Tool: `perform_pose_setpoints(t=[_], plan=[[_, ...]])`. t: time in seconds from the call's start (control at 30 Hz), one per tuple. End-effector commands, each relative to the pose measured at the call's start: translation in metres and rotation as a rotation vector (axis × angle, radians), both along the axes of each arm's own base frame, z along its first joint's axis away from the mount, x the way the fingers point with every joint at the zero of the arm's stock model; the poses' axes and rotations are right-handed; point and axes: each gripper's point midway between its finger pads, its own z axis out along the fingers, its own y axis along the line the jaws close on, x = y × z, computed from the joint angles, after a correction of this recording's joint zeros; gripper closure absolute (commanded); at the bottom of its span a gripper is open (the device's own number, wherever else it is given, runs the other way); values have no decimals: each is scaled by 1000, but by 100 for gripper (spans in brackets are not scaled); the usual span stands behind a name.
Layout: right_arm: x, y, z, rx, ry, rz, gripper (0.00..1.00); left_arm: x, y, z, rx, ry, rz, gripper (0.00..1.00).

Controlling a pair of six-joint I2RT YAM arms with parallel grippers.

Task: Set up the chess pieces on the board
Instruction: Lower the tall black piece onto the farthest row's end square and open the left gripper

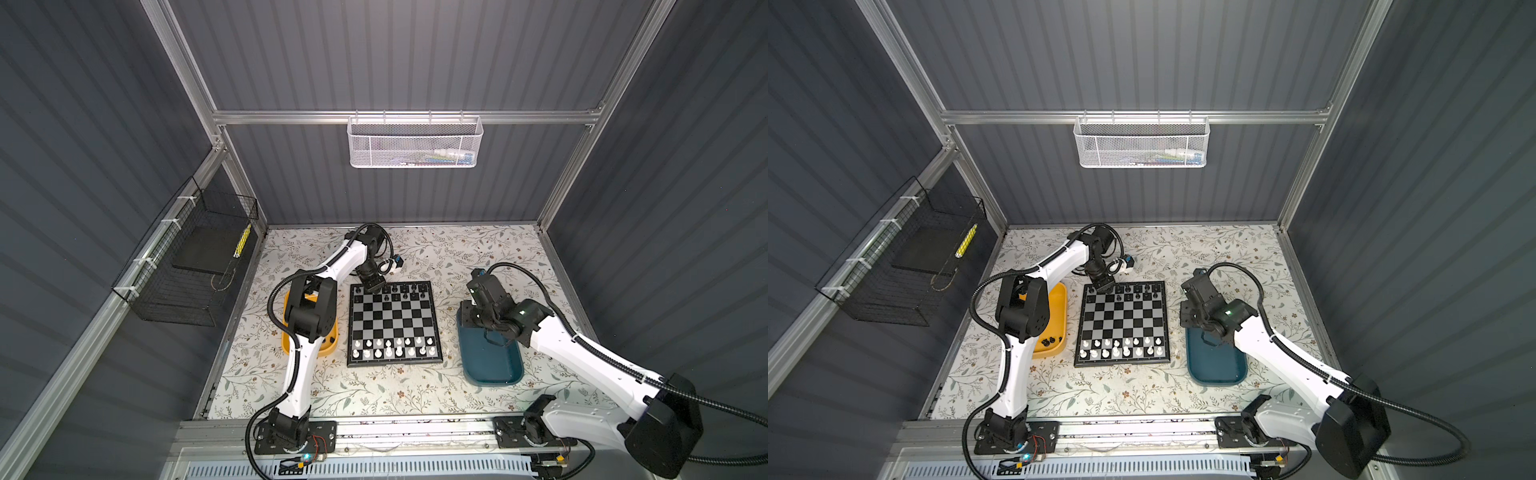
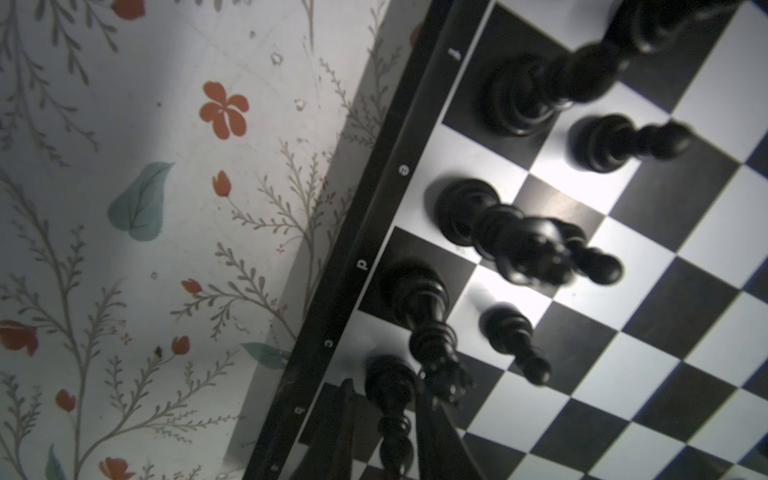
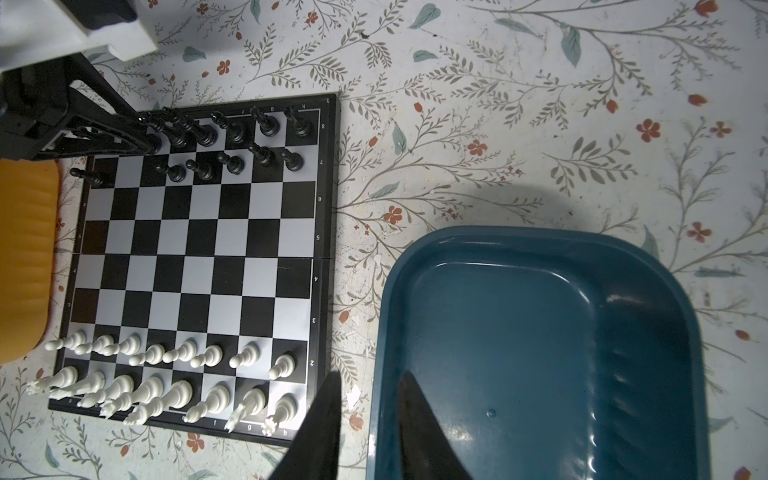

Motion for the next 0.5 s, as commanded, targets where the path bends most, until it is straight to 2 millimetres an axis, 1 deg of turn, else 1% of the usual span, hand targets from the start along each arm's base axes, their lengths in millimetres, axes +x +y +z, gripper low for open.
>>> perform_pose_setpoints(t=[0.0,0.13,0.23,0.47], plan=[[-3,-5,-2,-9,4,-17,73,-6,-1,-6,14,21,1,69],[-2,-5,-3,-9,6,-18,73,-5,-1,-4,17,14,0,64],[-2,-5,-2,-8,3,-18,73,-7,0,-2,18,15,-11,59],[-2,-4,-2,-4,2,-16,72,-10,1,4,20,14,-30,56]])
